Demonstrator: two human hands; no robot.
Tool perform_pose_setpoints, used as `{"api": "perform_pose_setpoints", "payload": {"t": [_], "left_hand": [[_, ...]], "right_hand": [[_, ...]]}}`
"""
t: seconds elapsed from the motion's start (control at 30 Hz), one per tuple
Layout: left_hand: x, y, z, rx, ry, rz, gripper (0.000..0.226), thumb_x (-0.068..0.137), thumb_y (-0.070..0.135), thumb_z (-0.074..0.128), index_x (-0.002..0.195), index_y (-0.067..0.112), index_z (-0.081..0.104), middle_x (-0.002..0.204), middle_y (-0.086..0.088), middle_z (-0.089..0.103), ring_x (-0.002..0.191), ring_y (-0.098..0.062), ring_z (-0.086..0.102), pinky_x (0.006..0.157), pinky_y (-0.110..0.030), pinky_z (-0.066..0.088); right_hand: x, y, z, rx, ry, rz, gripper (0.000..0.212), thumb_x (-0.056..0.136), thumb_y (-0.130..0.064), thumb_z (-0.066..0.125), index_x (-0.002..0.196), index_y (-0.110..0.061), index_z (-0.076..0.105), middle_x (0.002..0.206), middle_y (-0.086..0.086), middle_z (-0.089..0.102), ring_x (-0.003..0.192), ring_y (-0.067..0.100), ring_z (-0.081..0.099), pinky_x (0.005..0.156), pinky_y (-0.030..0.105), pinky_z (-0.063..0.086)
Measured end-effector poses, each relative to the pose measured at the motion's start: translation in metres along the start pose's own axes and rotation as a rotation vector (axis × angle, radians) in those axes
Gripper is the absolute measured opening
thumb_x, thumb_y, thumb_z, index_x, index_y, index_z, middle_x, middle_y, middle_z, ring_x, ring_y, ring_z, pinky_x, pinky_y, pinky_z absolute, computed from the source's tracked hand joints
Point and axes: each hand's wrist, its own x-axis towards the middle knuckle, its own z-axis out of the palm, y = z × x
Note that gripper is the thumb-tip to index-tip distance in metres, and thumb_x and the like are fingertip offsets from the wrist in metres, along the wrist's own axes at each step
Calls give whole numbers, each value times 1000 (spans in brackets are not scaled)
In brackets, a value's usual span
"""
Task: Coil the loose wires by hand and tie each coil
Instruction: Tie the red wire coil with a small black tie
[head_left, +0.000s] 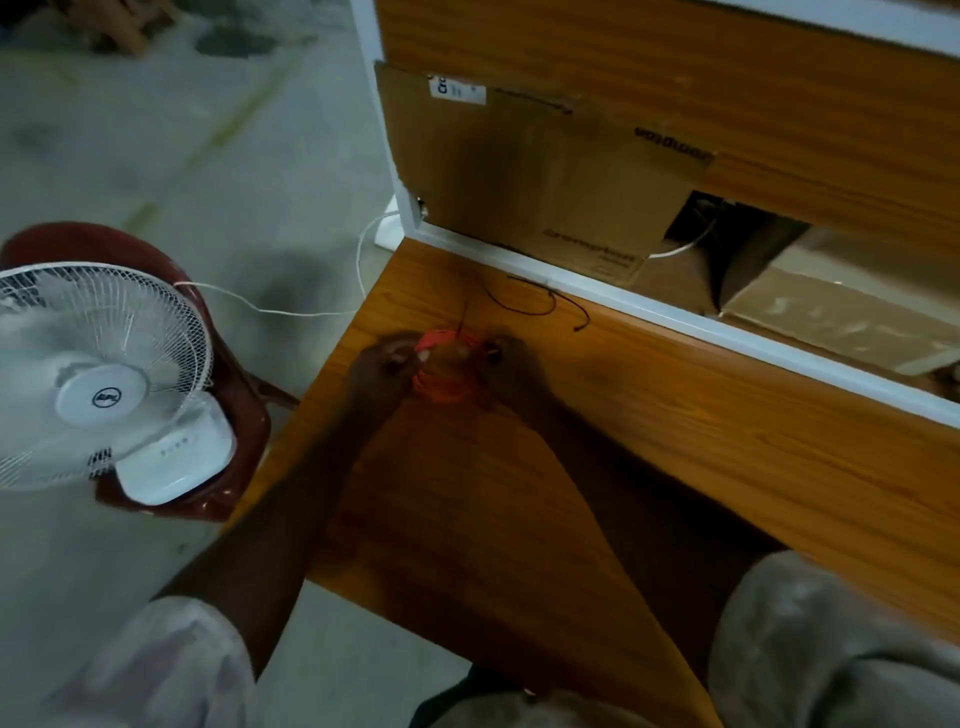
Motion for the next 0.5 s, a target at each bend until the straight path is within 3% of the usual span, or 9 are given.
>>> {"api": "perform_pose_setpoints", "payload": {"t": [0.07, 0.17, 0.27, 0.33, 0.4, 0.5], "left_hand": [[12, -2, -4, 82, -1, 13, 41, 101, 49, 67, 119, 14, 77, 94, 0, 77, 83, -20, 74, 77, -45, 62], [25, 7, -10, 222, -5, 26, 29, 105, 32, 66, 122, 11, 75, 102, -2, 75, 87, -20, 72, 70, -24, 50], [31, 14, -12, 291, 39, 48, 26, 106, 34, 65, 117, 13, 77, 99, -2, 76, 87, -14, 69, 73, -26, 47], [30, 17, -11, 299, 54, 15, 27, 106, 37, 62, 107, 14, 75, 88, 1, 73, 76, -14, 68, 64, -25, 47], [26, 16, -9, 305, 35, -6, 30, 107, 44, 58, 100, 19, 71, 82, 0, 72, 69, -15, 67, 59, -23, 46], [23, 15, -7, 281, 35, -15, 42, 106, 62, 47, 104, 27, 69, 85, 2, 72, 71, -13, 69, 65, -36, 59]], "right_hand": [[12, -1, 9, -76, -14, -27, 38, 105, -48, 61, 124, -16, 70, 116, 7, 73, 100, 21, 70, 84, 38, 59], [18, -1, 17, -162, -20, -30, 25, 109, -39, 59, 97, -19, 68, 88, 1, 69, 74, 16, 66, 63, 26, 51], [17, 3, 20, -236, -26, -36, 25, 110, -32, 59, 87, -22, 59, 78, -8, 58, 65, 4, 57, 52, 12, 41], [13, 1, 16, -213, -40, -52, 25, 111, -30, 57, 87, -23, 58, 81, -8, 59, 66, 2, 56, 50, 10, 41], [9, -2, 11, -206, -59, -53, 23, 111, -33, 56, 90, -22, 59, 84, -7, 59, 71, 4, 57, 55, 14, 40], [3, -4, 4, -169, -72, -40, 30, 108, -42, 58, 104, -13, 63, 99, 3, 64, 84, 18, 64, 68, 35, 54]]}}
